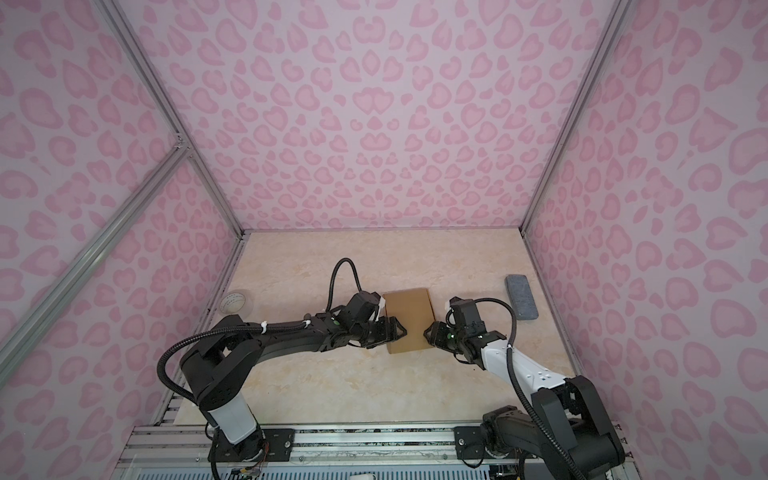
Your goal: Fold the paper box
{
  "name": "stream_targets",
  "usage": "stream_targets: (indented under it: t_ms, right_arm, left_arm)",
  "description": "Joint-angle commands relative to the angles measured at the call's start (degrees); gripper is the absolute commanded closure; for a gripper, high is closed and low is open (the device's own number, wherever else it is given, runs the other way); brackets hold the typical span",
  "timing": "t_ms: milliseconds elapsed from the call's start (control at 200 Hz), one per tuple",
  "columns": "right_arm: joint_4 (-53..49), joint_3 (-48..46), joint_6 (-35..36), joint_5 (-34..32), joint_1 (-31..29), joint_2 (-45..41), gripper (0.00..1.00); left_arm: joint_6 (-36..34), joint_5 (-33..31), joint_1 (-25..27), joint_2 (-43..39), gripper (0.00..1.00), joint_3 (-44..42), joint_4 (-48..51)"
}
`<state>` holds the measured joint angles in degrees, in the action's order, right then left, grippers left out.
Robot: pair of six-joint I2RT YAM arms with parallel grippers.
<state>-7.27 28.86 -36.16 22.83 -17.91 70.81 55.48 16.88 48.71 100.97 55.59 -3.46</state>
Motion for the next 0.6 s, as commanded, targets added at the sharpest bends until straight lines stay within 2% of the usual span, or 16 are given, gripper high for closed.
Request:
stream_targets:
  t_ms: [0,145,595]
  right_arm:
    - [-1.3,0.7,1.3,-1.7,-0.5,-0.3,0.48]
    - [-2.9,1.5,2.3,-4.3,-1.5,-0.8,0.48]
    - [-2.6,1.2,2.5,-4.9,-1.9,-0.3,0.49]
  left_arm:
    - [0.9,0.4,0.1,-1.1,0.24,-0.2,-1.7]
    - [1.2,0.1,0.2,-2.3,0.24,-0.8,-1.0]
    - [1.4,-3.0,0.3,-5.3,0.24,-1.3,8.8]
